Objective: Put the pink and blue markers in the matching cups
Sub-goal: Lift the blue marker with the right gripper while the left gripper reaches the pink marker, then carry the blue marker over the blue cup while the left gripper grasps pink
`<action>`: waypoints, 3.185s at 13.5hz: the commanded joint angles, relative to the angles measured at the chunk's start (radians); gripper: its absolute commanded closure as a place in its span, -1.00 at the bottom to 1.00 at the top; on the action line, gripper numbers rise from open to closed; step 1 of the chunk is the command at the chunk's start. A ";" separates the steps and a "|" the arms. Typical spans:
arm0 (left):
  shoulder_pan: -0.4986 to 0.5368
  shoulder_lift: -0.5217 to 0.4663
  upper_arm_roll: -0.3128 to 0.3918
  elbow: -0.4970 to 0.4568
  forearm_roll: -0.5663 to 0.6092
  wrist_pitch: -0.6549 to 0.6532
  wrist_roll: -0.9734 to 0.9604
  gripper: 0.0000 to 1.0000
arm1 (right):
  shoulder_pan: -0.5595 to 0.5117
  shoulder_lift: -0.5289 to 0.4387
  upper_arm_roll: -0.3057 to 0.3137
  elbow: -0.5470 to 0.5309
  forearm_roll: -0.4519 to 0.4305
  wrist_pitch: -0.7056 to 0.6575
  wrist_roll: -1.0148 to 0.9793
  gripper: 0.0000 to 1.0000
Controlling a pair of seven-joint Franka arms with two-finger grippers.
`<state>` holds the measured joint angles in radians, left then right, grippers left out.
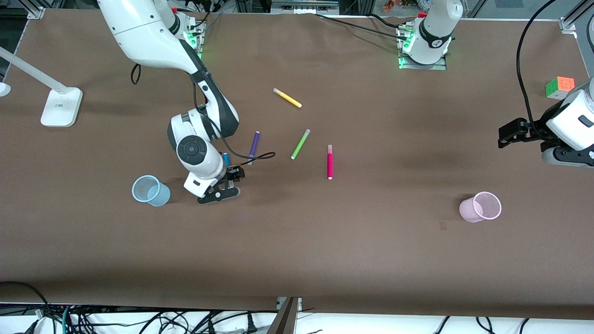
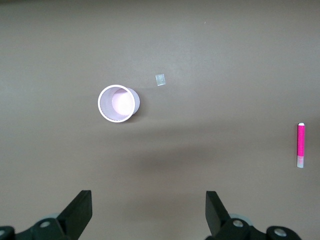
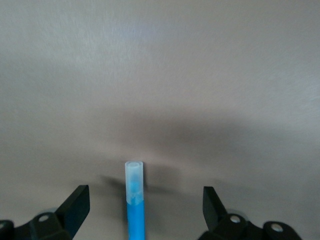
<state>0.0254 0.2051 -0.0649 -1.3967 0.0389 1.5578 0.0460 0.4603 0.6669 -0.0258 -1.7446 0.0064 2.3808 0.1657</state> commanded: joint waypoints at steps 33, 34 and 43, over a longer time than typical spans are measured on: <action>-0.478 0.487 -0.027 -0.097 -0.096 0.565 -0.525 -1.00 | -0.230 -0.115 0.003 0.310 0.257 -0.472 -1.164 0.61; -0.478 0.487 -0.027 -0.117 -0.096 0.586 -0.526 -1.00 | -0.233 -0.115 0.001 0.310 0.259 -0.488 -1.186 0.61; -0.535 0.479 -0.026 -0.268 -0.082 0.723 -0.612 -0.74 | -0.233 -0.161 -0.080 0.312 0.250 -0.591 -1.259 0.63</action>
<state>-0.4907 0.7089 -0.1045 -1.6166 -0.0329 2.2438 -0.5487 0.2266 0.5366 -0.0794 -1.4300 0.2428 1.8355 -1.0373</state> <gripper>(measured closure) 0.079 0.815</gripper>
